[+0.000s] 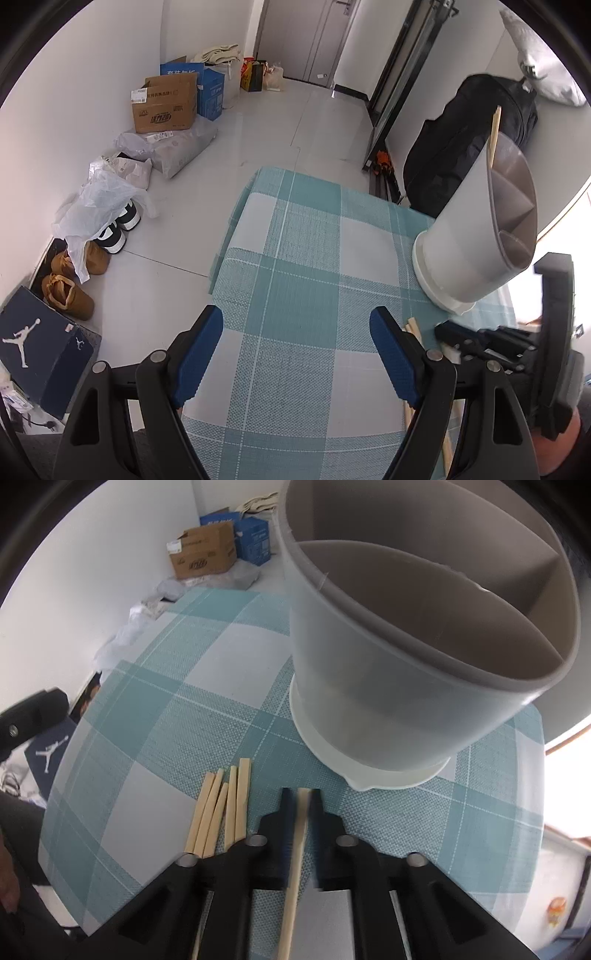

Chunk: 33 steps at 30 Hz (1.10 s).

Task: Organize utensils
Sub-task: 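Close the right gripper on a single chopstick from the pile, then close the left gripper on a chopstick while the right gripper holds its chopstick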

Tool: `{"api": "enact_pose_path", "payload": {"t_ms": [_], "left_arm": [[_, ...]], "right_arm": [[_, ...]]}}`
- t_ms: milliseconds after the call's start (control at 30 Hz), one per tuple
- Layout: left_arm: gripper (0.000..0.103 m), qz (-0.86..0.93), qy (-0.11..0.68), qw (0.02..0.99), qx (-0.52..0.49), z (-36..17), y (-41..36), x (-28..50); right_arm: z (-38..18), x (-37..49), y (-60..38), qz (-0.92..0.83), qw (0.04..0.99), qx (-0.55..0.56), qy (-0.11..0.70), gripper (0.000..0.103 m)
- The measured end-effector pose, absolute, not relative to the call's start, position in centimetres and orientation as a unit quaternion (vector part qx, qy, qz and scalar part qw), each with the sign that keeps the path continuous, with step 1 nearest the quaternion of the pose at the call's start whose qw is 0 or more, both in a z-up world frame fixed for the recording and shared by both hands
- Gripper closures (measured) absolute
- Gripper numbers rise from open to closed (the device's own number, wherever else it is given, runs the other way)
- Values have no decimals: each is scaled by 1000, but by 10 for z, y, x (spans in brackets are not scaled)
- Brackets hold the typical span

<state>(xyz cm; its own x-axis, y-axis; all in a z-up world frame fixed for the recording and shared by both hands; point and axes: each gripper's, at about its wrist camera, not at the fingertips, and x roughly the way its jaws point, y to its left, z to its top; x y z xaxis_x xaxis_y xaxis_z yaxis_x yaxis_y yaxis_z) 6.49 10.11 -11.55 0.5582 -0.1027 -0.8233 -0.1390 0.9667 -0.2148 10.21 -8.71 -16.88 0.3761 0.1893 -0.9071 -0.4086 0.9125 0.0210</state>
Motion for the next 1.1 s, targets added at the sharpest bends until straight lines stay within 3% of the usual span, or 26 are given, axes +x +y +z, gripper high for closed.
{"api": "enact_pose_path", "payload": {"t_ms": [400,667,1100], "left_arm": [[25,-54,535,841,-60,-138,45,60],[25,-49,558,828,-26,-146,27,59],[24,-14,578,816,-24,-149,22,66]], "right_arm": [[-104,81,-161,201,877,59,431,98],[-98,87,-190,185,877,176,407,98],[-81,72,-208,176,883,191,390,98]]}}
